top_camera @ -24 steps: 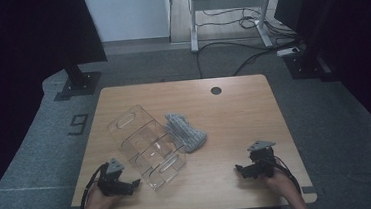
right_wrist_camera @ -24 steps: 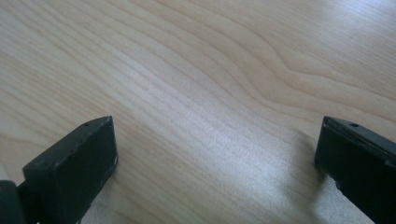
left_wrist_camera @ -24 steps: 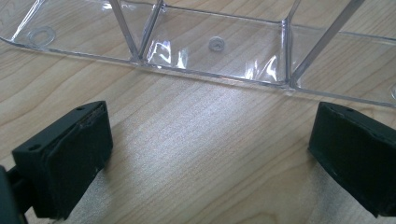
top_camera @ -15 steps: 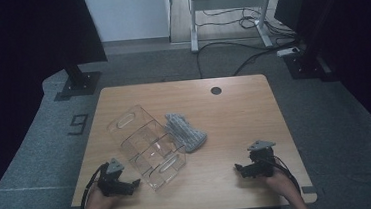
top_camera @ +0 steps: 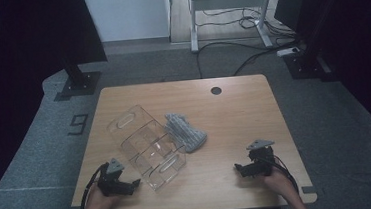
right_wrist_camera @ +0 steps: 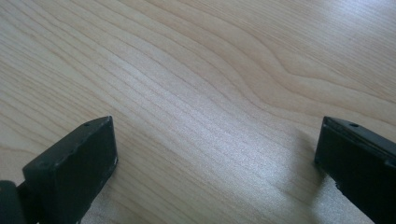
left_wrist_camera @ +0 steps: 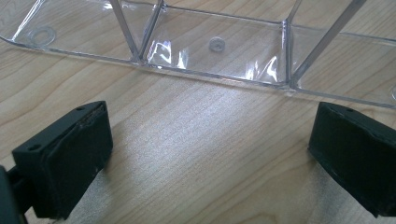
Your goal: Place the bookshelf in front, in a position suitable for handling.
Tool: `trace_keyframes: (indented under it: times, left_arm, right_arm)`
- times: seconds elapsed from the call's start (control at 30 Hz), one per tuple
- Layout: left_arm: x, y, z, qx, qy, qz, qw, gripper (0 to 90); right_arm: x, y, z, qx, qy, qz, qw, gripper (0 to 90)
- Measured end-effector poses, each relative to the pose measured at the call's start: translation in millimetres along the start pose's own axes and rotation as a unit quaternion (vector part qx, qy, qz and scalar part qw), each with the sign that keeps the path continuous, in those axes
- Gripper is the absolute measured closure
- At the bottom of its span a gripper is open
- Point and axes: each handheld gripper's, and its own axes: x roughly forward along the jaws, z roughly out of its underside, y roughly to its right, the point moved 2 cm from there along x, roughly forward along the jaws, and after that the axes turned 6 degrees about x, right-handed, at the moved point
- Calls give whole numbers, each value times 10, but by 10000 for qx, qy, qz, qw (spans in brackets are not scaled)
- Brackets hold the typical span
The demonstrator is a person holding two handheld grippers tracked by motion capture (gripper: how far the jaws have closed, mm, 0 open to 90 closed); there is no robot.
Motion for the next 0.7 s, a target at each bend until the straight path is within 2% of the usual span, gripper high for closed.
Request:
trace_keyframes:
  times: [0.17,0.27,0.33,0.4,0.7]
  left_arm:
    - [0,0,0,-1,0,-1,10000,0]
    - [0,0,0,-1,1,0,10000,0]
    - [0,1,0,0,0,-4,10000,0]
    - [0,0,0,-1,0,-1,10000,0]
    - [0,0,0,0,0,0,10000,0]
  right_arm:
    - [-1,-6,-17,17,-96,29,9999,0]
    - [-14,-8,-25,-55,-124,41,9999,0]
    - [-39,-5,-38,-122,-87,175,9997,45]
    - [-48,-1,-43,-128,-72,194,9997,55]
    - [-203,9,-132,-181,117,61,9997,44]
